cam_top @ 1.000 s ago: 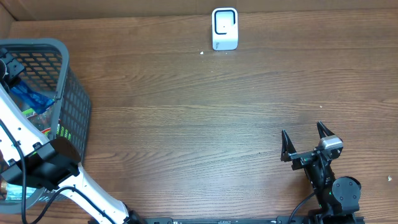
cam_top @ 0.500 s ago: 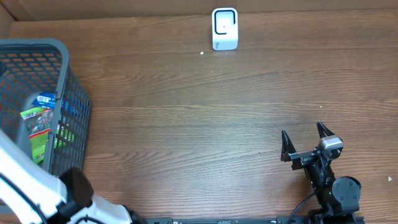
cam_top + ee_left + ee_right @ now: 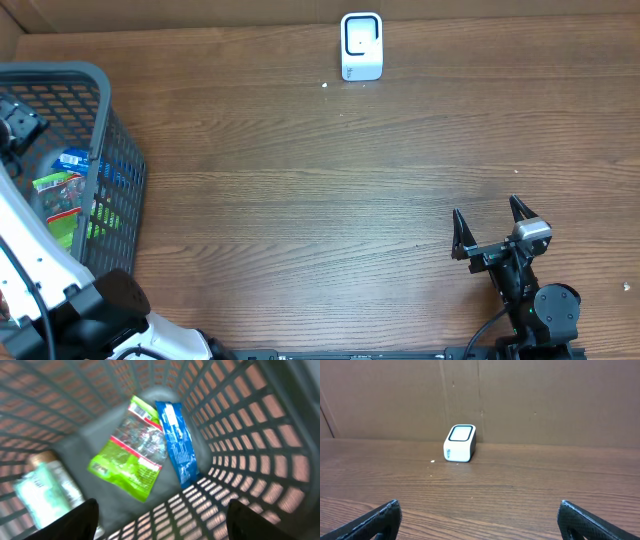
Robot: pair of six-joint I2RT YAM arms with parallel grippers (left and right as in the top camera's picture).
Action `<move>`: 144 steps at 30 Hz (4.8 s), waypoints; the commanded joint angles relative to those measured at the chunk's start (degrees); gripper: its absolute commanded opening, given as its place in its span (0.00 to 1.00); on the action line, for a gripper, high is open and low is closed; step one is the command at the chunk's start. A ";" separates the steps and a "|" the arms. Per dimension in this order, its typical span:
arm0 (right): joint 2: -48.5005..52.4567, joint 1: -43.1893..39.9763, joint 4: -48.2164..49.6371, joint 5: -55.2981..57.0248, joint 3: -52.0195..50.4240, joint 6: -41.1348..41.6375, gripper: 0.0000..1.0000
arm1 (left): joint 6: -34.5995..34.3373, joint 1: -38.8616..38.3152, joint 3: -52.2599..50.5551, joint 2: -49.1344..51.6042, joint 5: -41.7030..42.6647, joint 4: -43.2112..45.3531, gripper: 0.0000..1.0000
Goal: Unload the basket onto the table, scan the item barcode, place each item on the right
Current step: 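Reach the left gripper down to the blue wrapped bar, then close the left gripper on the blue bar and lift it, then carry the blue bar out of the basket toward the scanner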
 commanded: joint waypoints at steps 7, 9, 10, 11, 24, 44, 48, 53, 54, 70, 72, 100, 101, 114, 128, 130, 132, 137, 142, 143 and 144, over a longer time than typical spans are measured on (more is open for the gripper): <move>-0.52 0.26 0.28 0.04 -0.59 0.13 1.00 | -9.11 0.26 -22.64 0.46 4.52 18.99 0.69; -0.52 0.26 0.31 0.04 -0.59 0.13 1.00 | -9.86 -0.02 -27.63 0.46 4.87 23.56 0.69; -0.52 0.26 0.28 0.04 -0.59 0.13 1.00 | -9.86 -0.17 -30.03 0.46 5.42 25.92 0.69; -0.52 0.26 0.28 0.04 -0.59 0.13 1.00 | -10.27 -0.44 -32.52 0.48 5.77 28.41 0.69; -0.52 0.26 0.31 0.07 -0.59 0.13 1.00 | -12.81 -3.34 -53.57 1.77 5.75 55.93 0.70; -0.52 0.26 0.28 0.07 -0.59 0.13 1.00 | -12.72 -4.04 -53.72 10.19 6.01 53.70 0.60; -0.52 0.26 0.28 0.04 -0.59 0.13 1.00 | -12.83 -3.17 -52.04 9.88 14.01 51.32 0.61; -0.52 0.26 0.28 0.04 -0.59 0.13 1.00 | -13.18 0.11 -44.68 9.01 23.56 43.69 0.61; -0.52 0.26 0.28 0.04 -0.59 0.13 1.00 | -13.16 0.85 -42.49 8.98 24.68 41.53 0.62; -0.52 0.26 0.28 0.07 -0.59 0.13 1.00 | -11.34 2.58 -33.88 9.46 21.57 36.30 0.68; -0.52 0.26 0.28 0.04 -0.59 0.13 1.00 | -11.91 2.29 -35.34 9.46 21.14 37.73 0.68; -0.52 0.26 0.28 0.04 -0.59 0.13 1.00 | -8.04 1.68 -51.21 9.25 15.06 49.70 0.04; -0.52 0.26 0.28 0.04 -0.59 0.13 1.00 | -6.82 1.75 -50.62 9.03 15.45 48.57 0.04; -0.52 0.26 0.28 0.04 -0.59 0.13 1.00 | 2.36 1.84 -28.33 0.28 11.08 26.03 0.04; -0.52 0.26 0.28 0.04 -0.59 0.13 1.00 | 9.60 0.44 -22.77 -18.01 11.72 21.70 0.04; -0.52 0.26 0.28 0.07 -0.59 0.13 1.00 | 10.93 -1.03 -22.80 -21.33 11.69 21.27 0.04; -0.52 0.26 0.28 0.07 -0.59 0.13 1.00 | 12.07 -3.02 -22.77 -24.70 11.63 20.76 0.04; -0.52 0.26 0.28 0.04 -0.59 0.13 1.00 | 14.88 -8.52 -22.80 -31.04 11.76 20.33 0.04; -0.52 0.26 0.28 0.04 -0.59 0.13 1.00 | 17.90 -15.93 -22.82 -31.45 16.55 16.90 0.04; -0.52 0.26 0.28 0.04 -0.59 0.13 1.00 | 17.92 -17.88 -22.82 -30.99 16.70 15.78 0.04; -0.52 0.26 0.28 0.04 -0.59 0.13 1.00 | 17.92 -19.58 -22.82 -30.47 16.70 14.73 0.04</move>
